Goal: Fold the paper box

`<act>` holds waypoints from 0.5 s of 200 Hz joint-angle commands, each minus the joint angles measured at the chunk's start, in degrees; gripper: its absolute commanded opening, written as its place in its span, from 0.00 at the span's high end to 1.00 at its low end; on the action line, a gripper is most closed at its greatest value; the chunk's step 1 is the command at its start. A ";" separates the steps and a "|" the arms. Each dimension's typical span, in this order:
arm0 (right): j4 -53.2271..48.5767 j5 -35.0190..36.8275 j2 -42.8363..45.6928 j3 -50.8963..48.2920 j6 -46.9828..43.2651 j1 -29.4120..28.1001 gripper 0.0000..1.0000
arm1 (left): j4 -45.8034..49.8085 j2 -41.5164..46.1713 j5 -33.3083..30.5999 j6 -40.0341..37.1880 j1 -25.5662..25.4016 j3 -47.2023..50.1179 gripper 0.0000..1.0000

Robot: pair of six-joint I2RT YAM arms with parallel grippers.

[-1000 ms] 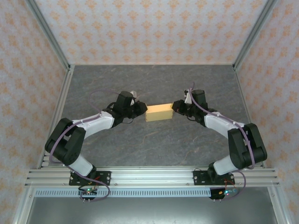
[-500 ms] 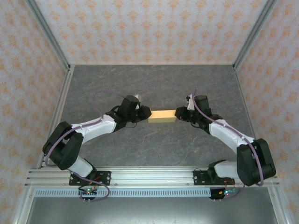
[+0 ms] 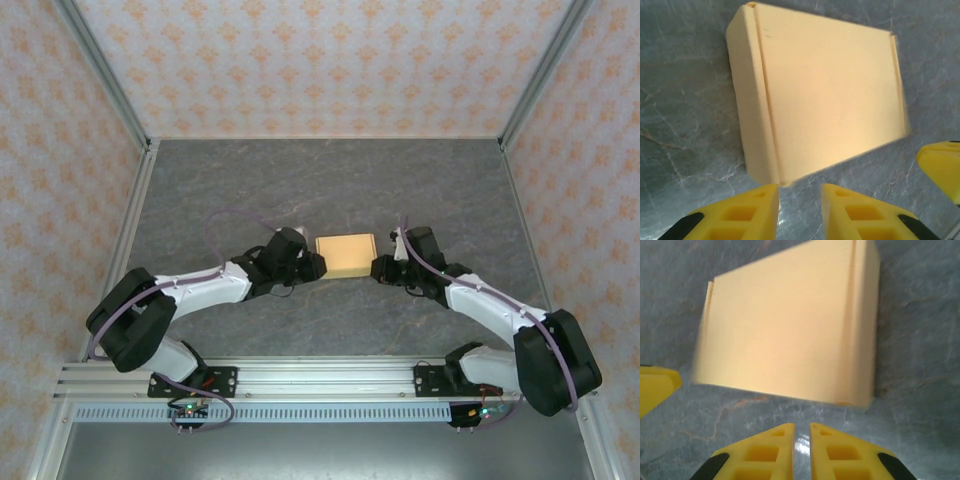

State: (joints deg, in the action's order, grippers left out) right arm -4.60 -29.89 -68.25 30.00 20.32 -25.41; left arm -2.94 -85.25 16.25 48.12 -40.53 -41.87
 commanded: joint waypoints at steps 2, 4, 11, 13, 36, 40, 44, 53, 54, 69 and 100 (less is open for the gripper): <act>0.95 0.23 -0.26 -0.19 0.78 -0.47 0.84 | 2.05 -0.77 -1.15 -0.54 -0.42 -0.45 0.70; 0.92 0.26 -0.47 -0.09 0.73 -0.44 0.84 | 2.23 -0.83 -1.16 -0.80 -0.42 -0.66 0.70; 0.65 0.35 -0.96 0.62 0.49 -0.44 0.84 | 2.78 -1.13 -1.19 -1.25 -0.47 -1.29 0.70; 0.43 0.36 -1.11 0.79 0.46 -0.43 0.84 | 2.88 -1.21 -1.19 -1.40 -0.46 -1.40 0.70; -4.78 3.15 -0.41 3.49 -1.89 -0.45 0.78 | 4.51 -0.40 -2.49 -2.79 -0.42 -2.37 0.67; -5.79 4.41 0.01 3.75 -2.34 -0.51 0.76 | 4.75 -0.04 -2.98 -3.08 -0.36 -2.41 0.66; -6.72 5.53 0.13 4.10 -2.75 -0.51 0.74 | 5.13 0.28 -3.36 -3.42 -0.25 -2.45 0.66; -8.24 7.56 0.06 4.80 -3.60 -0.50 0.69 | 5.61 0.93 -3.92 -4.13 -0.01 -2.59 0.63; -8.33 7.74 0.10 4.89 -3.61 -0.51 0.68 | 5.59 0.99 -3.93 -4.24 0.00 -2.60 0.63; -9.30 9.82 0.13 6.29 -4.20 -0.15 0.63 | 6.00 1.48 -3.75 -4.84 0.92 -3.02 0.62; -8.79 7.75 -5.02 10.27 -4.81 2.18 0.55 | 6.50 0.92 -3.68 -7.32 3.26 -4.13 0.56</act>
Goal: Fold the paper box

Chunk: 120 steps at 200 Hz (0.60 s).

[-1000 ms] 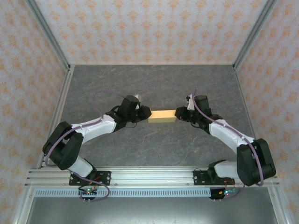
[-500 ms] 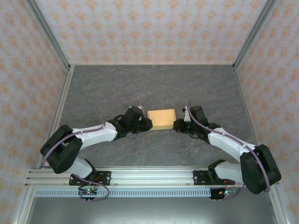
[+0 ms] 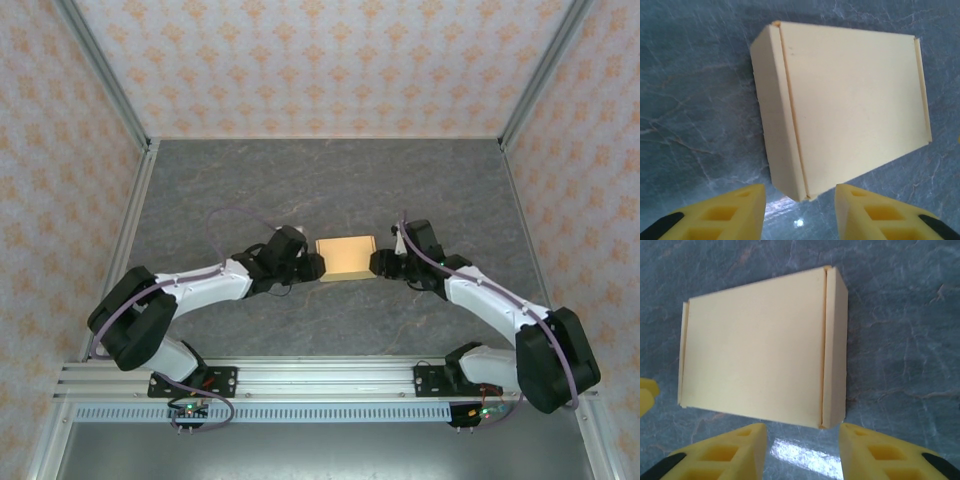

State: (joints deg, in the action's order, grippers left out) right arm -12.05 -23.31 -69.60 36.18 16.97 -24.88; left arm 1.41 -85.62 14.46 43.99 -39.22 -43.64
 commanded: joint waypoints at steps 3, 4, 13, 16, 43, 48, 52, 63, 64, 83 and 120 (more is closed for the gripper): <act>-1.18 0.77 -4.56 4.53 -1.42 1.86 0.55 | 1.83 0.86 -1.57 -3.20 2.22 -2.43 0.56; -1.15 0.57 -4.88 4.70 -1.42 1.95 0.55 | 1.79 0.75 -1.38 -3.21 2.31 -2.51 0.56; -0.57 -0.84 -7.34 5.86 -1.35 2.29 0.54 | 0.72 -0.73 0.28 -2.97 3.16 -3.05 0.55; -0.47 -1.46 -8.14 6.29 -1.44 2.37 0.54 | 0.37 -1.33 0.90 -2.85 3.33 -3.36 0.55; 2.31 -4.73 -12.30 7.76 -0.13 2.45 0.54 | -1.60 -6.15 4.44 -2.07 3.97 -6.36 0.54; 3.06 -5.06 -12.69 7.76 0.27 2.39 0.54 | -2.02 -6.91 5.02 -1.99 3.98 -6.83 0.54; 3.57 -5.22 -13.05 7.76 0.48 2.40 0.54 | -2.25 -7.57 5.33 -1.90 3.98 -7.31 0.54; 4.35 -5.78 -14.11 8.01 0.94 2.46 0.54 | -1.67 -9.52 5.79 -1.76 4.02 -8.85 0.54; 4.47 -5.87 -14.22 8.02 1.04 2.46 0.54 | -1.63 -9.72 5.79 -1.73 4.06 -9.02 0.54; 6.35 -6.75 -15.63 8.19 2.16 2.30 0.55 | -1.54 -12.28 7.00 -1.55 4.44 -11.09 0.54; 10.69 -7.04 -18.29 9.55 4.39 2.20 0.58 | -0.94 -15.79 7.76 -1.79 6.83 -15.03 0.56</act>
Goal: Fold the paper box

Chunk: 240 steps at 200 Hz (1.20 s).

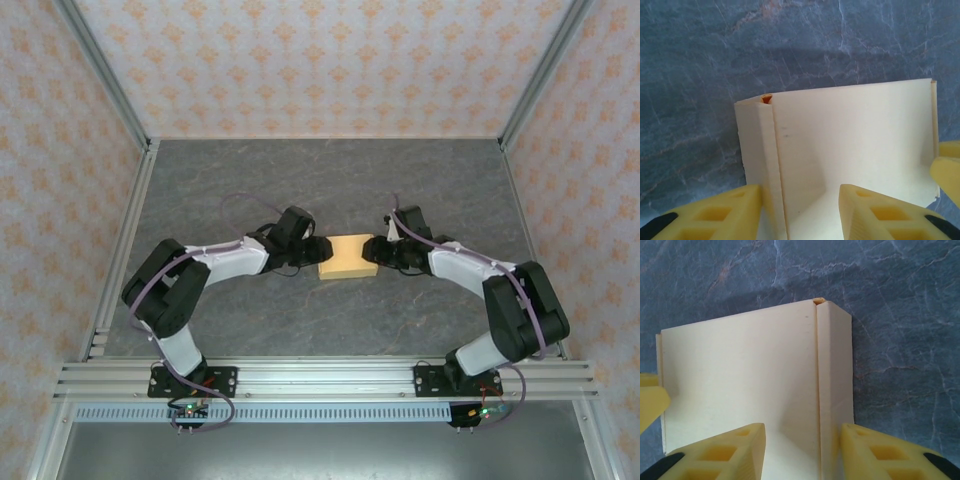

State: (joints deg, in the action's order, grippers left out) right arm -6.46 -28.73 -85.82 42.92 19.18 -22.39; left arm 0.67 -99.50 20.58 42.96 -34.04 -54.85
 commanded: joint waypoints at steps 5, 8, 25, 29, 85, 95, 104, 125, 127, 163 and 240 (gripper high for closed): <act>5.26 -1.30 -2.72 3.52 2.34 -0.25 0.58 | 0.00 -2.44 1.62 -0.90 2.15 -4.52 0.56; 5.44 -1.10 -3.22 3.90 2.43 -0.26 0.58 | 0.26 -2.84 1.64 -1.06 2.42 -5.00 0.56; 6.34 0.24 -6.38 6.95 2.68 -0.25 0.59 | 1.82 -5.45 1.12 -2.53 4.00 -8.41 0.56; 6.39 0.56 -7.34 7.90 2.72 -0.23 0.59 | 2.37 -6.26 1.02 -2.93 4.36 -9.49 0.56; 1.91 4.47 -18.13 20.71 1.03 1.33 0.57 | 7.38 -16.22 0.32 -5.80 8.96 -21.50 0.53; 0.08 6.41 -17.61 21.50 -0.05 1.43 0.55 | 7.92 -16.08 -0.12 -6.60 9.46 -22.26 0.51; -1.57 8.39 -16.58 21.83 -1.32 1.48 0.54 | 8.04 -15.34 -1.02 -7.16 9.78 -22.26 0.49; -4.57 14.03 -12.53 21.56 -4.05 1.61 0.51 | 9.12 -12.72 -3.91 -9.19 10.04 -21.82 0.44; -4.80 14.53 -12.09 21.52 -4.26 1.60 0.50 | 9.21 -12.40 -4.19 -9.34 10.05 -21.80 0.44; -7.18 24.12 -2.40 18.34 -8.16 1.57 0.39 | 9.43 -3.06 -11.94 -13.55 10.00 -16.80 0.38; 0.08 46.73 17.70 3.79 -17.63 1.61 0.02 | 0.20 24.48 -35.46 -26.04 10.04 4.65 0.13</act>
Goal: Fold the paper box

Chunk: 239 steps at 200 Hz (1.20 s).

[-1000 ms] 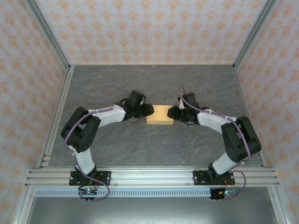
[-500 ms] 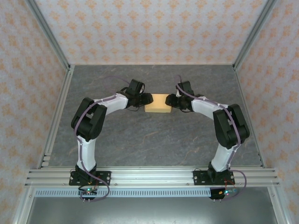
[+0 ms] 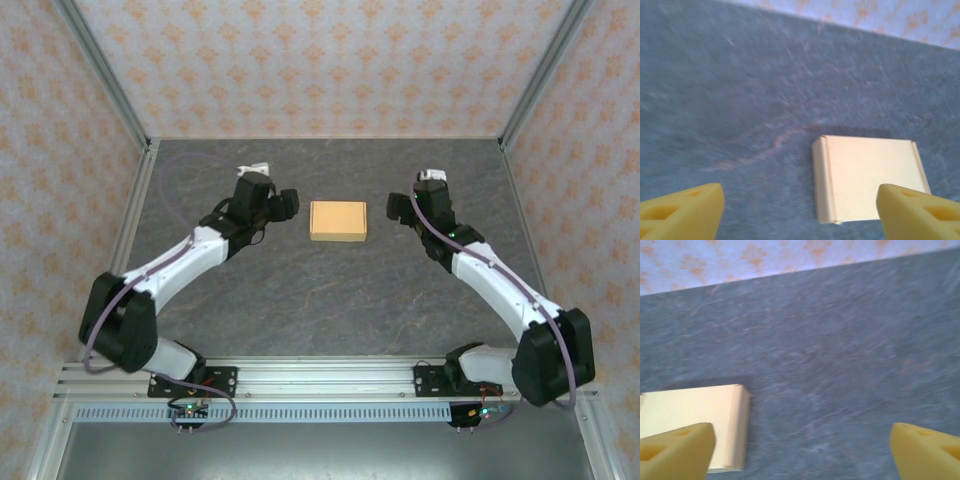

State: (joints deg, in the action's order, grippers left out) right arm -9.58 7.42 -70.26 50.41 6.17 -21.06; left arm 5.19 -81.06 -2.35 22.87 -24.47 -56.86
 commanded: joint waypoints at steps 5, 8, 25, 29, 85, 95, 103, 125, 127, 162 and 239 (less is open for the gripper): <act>3.88 11.60 2.14 -4.39 -5.11 0.30 0.01 | -4.93 7.52 -14.62 -6.77 0.43 8.24 0.11; 4.30 12.33 2.14 -4.82 -5.40 0.34 0.00 | -5.31 8.39 -15.93 -7.05 0.41 9.19 0.10; 8.00 16.01 1.55 -7.33 -6.92 0.70 0.01 | -7.46 12.36 -23.71 -9.22 0.54 14.27 0.05; 9.06 16.89 1.24 -7.93 -7.27 0.90 0.01 | -7.97 13.08 -25.32 -9.64 0.48 15.25 0.04; 24.64 17.00 -4.14 -16.53 -13.40 3.72 0.01 | -9.89 14.35 -32.76 -11.74 6.42 20.71 0.01; 26.43 16.28 -4.89 -17.62 -14.17 3.74 0.01 | -11.67 13.28 -31.99 -13.13 7.51 21.29 0.03; 29.01 15.66 -5.36 -18.87 -14.75 3.83 0.01 | -14.27 12.44 -31.81 -14.96 7.92 22.25 0.03; 37.37 12.51 -6.64 -22.96 -16.83 4.35 0.01 | -22.11 9.99 -28.79 -19.69 9.03 24.65 0.00; 38.02 12.17 -6.77 -23.20 -16.97 4.40 0.01 | -22.89 9.70 -28.48 -19.99 9.18 24.92 0.00; 45.83 8.17 -10.12 -25.21 -17.91 6.17 0.01 | -30.05 6.85 -23.59 -23.69 11.66 27.63 0.00; 58.81 -4.44 -11.59 -31.54 -13.62 15.38 0.01 | -51.04 3.00 -5.77 -25.50 18.96 37.93 0.00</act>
State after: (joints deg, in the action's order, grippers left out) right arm 40.45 9.10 -81.52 22.68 -10.07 -7.40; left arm -35.14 -75.11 -14.28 -0.05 -5.87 -19.51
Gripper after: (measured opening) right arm 0.992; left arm 0.999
